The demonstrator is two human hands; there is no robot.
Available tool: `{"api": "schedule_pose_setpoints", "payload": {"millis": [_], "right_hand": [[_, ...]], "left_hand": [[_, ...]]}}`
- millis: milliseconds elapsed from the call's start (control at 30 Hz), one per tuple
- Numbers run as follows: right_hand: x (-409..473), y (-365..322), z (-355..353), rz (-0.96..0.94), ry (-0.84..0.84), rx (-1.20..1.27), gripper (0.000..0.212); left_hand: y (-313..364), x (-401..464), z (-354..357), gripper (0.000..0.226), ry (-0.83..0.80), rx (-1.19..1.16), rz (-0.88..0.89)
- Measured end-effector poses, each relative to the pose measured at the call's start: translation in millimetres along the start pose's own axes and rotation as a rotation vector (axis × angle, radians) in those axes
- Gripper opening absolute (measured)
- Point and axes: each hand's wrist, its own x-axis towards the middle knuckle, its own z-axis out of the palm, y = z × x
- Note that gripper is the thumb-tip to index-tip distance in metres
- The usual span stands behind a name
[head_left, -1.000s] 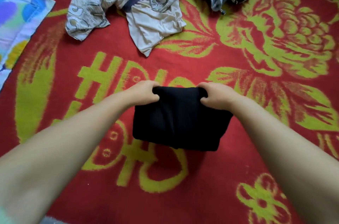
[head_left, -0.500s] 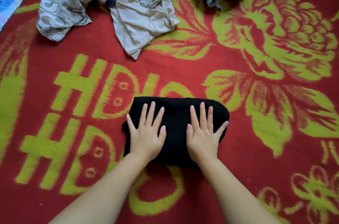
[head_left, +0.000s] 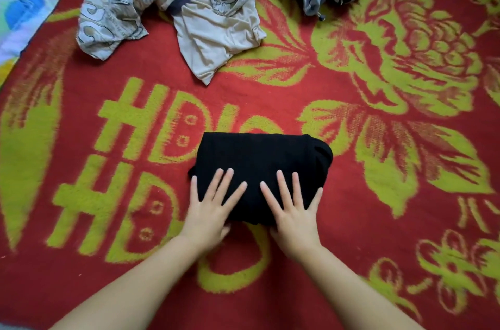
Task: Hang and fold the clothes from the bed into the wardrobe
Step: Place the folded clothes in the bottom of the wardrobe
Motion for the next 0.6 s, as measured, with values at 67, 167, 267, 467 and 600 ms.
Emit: {"api": "schedule_pose_setpoints", "payload": {"millis": [67,167,267,467,600], "right_hand": [[18.1,7.0,9.2,0.055,-0.001,-0.045,0.119],[33.7,11.8,11.1,0.056,-0.053,-0.041,0.106],[38.9,10.1,-9.7,0.065,-0.061,0.053,0.081],[37.3,5.2,-85.5,-0.003,0.035,0.042,0.07],[12.8,-35.9,-146.8,-0.169,0.085,0.016,0.072]], "left_hand": [[-4.3,12.0,4.8,0.119,-0.014,0.019,-0.125],[-15.1,27.7,4.4,0.094,0.051,0.013,-0.1],[-23.1,33.5,-7.9,0.079,-0.005,-0.039,-0.124],[-26.6,15.1,-81.3,0.081,0.139,-0.04,-0.184],[-32.7,-57.3,-142.3,0.087,0.305,0.056,-0.226]]}}
